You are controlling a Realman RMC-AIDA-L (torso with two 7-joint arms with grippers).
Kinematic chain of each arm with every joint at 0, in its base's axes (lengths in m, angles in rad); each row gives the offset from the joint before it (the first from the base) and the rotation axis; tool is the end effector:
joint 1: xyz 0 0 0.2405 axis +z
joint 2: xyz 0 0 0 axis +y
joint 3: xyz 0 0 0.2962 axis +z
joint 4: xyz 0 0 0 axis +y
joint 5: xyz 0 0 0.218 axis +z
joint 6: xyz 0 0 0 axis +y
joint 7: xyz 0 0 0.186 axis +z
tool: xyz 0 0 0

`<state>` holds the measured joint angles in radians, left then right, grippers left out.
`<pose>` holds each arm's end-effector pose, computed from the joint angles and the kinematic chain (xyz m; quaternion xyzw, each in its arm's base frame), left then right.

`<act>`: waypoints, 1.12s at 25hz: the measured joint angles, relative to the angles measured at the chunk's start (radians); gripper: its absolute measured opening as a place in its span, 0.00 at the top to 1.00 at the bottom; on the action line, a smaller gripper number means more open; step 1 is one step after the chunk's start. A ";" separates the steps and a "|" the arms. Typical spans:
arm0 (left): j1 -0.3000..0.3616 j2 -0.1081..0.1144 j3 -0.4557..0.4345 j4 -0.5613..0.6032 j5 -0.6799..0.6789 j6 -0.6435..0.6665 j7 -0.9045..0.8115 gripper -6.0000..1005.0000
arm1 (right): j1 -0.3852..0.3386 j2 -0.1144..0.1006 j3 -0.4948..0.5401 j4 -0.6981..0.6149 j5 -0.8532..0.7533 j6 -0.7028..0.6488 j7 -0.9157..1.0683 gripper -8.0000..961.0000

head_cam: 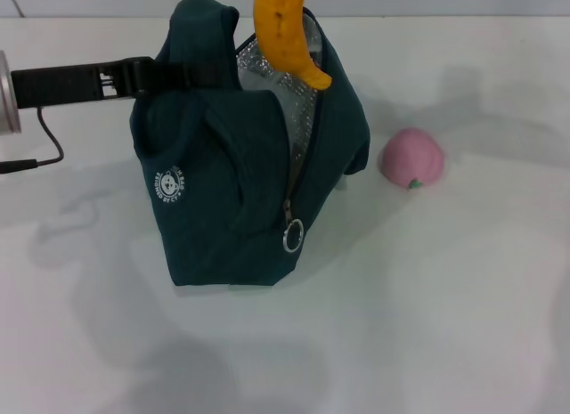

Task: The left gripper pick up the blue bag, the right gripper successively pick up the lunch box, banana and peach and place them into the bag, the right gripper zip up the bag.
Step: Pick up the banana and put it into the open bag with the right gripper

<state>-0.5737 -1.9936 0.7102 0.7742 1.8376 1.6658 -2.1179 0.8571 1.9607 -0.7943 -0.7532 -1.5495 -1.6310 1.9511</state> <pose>-0.2394 0.3976 0.0127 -0.8391 -0.4393 -0.3184 0.0403 0.0851 0.4543 0.0427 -0.8838 0.2128 0.4165 0.0102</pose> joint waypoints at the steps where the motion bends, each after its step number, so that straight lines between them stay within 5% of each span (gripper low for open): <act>1: -0.001 0.001 0.000 0.000 0.000 0.000 0.000 0.96 | 0.000 0.000 0.000 0.009 0.008 0.001 -0.008 0.53; 28: -0.003 0.002 0.000 -0.002 0.000 -0.023 0.001 0.96 | -0.028 0.027 -0.016 0.146 0.014 -0.012 -0.173 0.53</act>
<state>-0.5767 -1.9915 0.7103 0.7723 1.8378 1.6423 -2.1169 0.8291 1.9874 -0.8107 -0.6075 -1.5356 -1.6429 1.7783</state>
